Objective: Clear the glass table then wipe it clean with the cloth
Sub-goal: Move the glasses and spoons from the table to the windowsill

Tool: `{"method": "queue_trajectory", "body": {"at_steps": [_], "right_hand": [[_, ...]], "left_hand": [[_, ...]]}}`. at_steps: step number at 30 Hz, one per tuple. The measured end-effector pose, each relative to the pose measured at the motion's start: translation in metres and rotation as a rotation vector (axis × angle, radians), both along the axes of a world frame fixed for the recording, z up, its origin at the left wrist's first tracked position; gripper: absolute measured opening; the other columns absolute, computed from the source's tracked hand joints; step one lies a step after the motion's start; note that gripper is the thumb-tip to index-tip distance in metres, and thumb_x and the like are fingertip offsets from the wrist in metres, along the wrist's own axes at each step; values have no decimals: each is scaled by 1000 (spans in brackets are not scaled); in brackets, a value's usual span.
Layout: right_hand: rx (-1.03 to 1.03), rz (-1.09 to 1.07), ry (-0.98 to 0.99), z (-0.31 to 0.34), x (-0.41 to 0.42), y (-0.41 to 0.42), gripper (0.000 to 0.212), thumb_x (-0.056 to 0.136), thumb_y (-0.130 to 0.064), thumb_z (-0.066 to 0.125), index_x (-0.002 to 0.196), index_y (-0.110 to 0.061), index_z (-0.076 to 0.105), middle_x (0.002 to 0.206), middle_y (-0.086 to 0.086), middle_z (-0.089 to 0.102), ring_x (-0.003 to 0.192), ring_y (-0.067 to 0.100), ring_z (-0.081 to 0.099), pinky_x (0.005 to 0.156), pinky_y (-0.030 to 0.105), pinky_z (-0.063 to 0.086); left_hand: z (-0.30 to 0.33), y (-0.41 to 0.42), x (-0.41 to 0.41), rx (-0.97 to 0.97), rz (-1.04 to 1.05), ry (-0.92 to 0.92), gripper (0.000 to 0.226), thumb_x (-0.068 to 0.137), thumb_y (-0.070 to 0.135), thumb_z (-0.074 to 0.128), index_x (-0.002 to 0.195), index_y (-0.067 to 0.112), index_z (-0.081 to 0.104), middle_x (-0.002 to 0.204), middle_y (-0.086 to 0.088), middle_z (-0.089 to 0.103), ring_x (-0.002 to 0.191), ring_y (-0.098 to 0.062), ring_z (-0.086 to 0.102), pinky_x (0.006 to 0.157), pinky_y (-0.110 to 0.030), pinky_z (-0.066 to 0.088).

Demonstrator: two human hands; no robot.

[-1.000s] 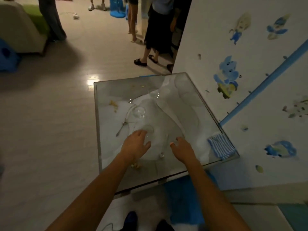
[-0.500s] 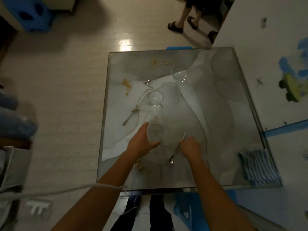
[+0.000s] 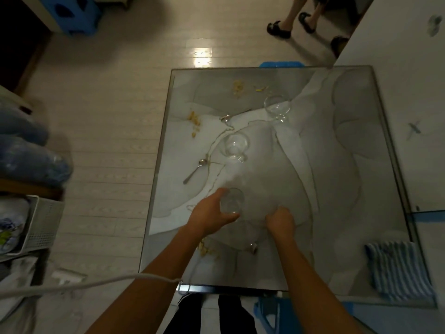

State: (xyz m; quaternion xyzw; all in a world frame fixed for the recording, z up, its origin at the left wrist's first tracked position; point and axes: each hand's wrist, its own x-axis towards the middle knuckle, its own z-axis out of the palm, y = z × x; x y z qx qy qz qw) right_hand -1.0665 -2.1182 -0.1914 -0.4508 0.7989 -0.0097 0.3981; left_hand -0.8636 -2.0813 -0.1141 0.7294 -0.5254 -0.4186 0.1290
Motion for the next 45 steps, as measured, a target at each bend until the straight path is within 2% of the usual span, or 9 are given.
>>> {"method": "queue_trajectory", "body": {"at_steps": [6,8,11,15,17,27,32,38,45], "right_hand": [[5,-97,-156,8,-7,-5,34,81,-27,58,104,-2,60,108,22,65,101,37,63,87,40,52],[-126,-167,-292,36,-8,-10,22,78,-31,56,89,-12,56,89,16,67,81,35,67,73,43,57],[-394,-247,-460,94,-3,-22,14,87,-10,52,76,-16,46,70,12,60,57,24,59,49,30,49],[-709,-246,-640,176,10,-32,19,87,-2,52,80,-19,48,70,10,59,50,22,57,45,28,51],[-749,-233,-686,194,21,-32,22,87,1,53,82,-20,47,72,10,59,48,22,59,46,29,53],[-555,-152,-548,149,61,1,17,91,-5,54,85,-21,51,72,8,64,59,17,67,63,45,61],[-523,-55,-440,121,65,12,13,85,-21,58,82,-31,51,73,3,64,67,23,66,65,52,56],[-477,-50,-411,104,71,23,7,79,-24,62,81,-29,57,75,-6,63,71,13,64,66,47,57],[-462,-31,-351,93,72,28,13,81,-12,66,86,-22,60,82,-2,65,76,11,63,69,30,51]], "left_hand": [[-3,2,3,3,-14,-16,78,74,55,76,140,33,42,134,7,59,117,-15,58,88,-24,44],[-4,2,3,-4,-20,-15,77,75,54,76,141,33,42,134,7,60,117,-15,58,86,-23,42],[-5,4,4,-16,-25,-9,77,75,53,76,141,34,41,134,6,60,118,-16,58,88,-23,42],[-7,7,6,-21,-36,6,78,74,52,76,141,34,40,131,3,62,116,-18,60,89,-27,48],[-8,7,7,-22,-36,6,78,74,53,75,141,34,39,130,2,62,115,-20,60,89,-29,49],[-13,3,8,-36,-57,-1,79,69,60,71,137,42,35,128,3,64,112,-21,62,88,-40,55],[-14,2,9,-41,-69,6,75,72,58,72,137,41,36,129,4,63,113,-20,62,91,-40,54],[-15,1,10,-10,-79,4,71,73,57,71,133,42,36,123,3,65,109,-22,63,87,-41,55],[-18,-1,11,-18,-85,16,69,72,61,72,130,41,39,122,5,66,108,-20,64,85,-40,55]]}}
